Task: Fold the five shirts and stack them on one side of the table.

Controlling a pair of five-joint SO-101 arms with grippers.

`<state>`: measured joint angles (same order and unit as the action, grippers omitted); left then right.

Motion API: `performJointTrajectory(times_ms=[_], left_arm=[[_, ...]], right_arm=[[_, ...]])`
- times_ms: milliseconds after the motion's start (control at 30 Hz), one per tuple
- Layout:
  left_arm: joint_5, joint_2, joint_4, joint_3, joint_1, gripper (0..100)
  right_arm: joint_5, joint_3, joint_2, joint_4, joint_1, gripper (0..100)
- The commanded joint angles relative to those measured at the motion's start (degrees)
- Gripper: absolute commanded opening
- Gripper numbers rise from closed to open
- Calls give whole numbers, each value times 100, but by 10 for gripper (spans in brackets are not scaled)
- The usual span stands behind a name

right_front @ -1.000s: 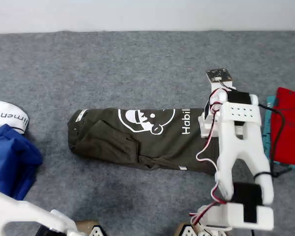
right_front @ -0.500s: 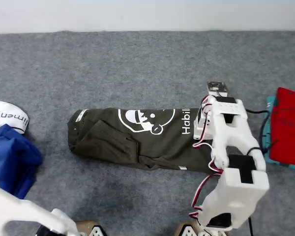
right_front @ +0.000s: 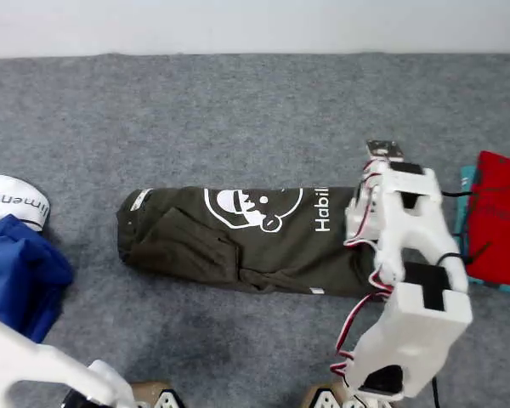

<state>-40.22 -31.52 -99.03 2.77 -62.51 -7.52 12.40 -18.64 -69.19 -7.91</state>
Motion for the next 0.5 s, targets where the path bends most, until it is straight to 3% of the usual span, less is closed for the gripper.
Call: performJointTrajectory(times_ms=[0, 233, 467], left_arm=[[-26, -167, -9, -127, 35, 16], [-26, -176, -9, -127, 35, 16], [-26, -176, -18, -127, 35, 16]], right_arm=[[-1055, -624, 75, -286, -804, 9], [-2769, -1767, 4, -505, -1859, 9], [-3174, -1899, 84, -1174, -1754, 9]])
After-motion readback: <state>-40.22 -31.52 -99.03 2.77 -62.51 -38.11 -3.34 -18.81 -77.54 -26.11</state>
